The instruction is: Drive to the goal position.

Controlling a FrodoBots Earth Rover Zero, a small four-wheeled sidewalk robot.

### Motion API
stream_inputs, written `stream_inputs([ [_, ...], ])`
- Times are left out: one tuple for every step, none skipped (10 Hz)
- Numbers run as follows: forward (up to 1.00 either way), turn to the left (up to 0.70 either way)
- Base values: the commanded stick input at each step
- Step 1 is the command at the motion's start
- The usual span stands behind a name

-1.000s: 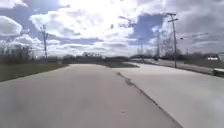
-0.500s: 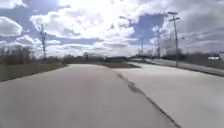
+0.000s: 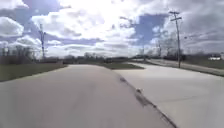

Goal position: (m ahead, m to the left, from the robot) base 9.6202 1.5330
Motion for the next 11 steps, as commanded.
stream_inputs([
  [1.0,0.22],
  [1.0,0.27],
  [1.0,0.27],
  [1.0,0.27],
  [1.0,0.27],
  [1.0,0.27],
  [1.0,0.27],
  [1.0,0.27],
  [1.0,0.27],
  [1.0,0.27],
  [1.0,0.09],
])
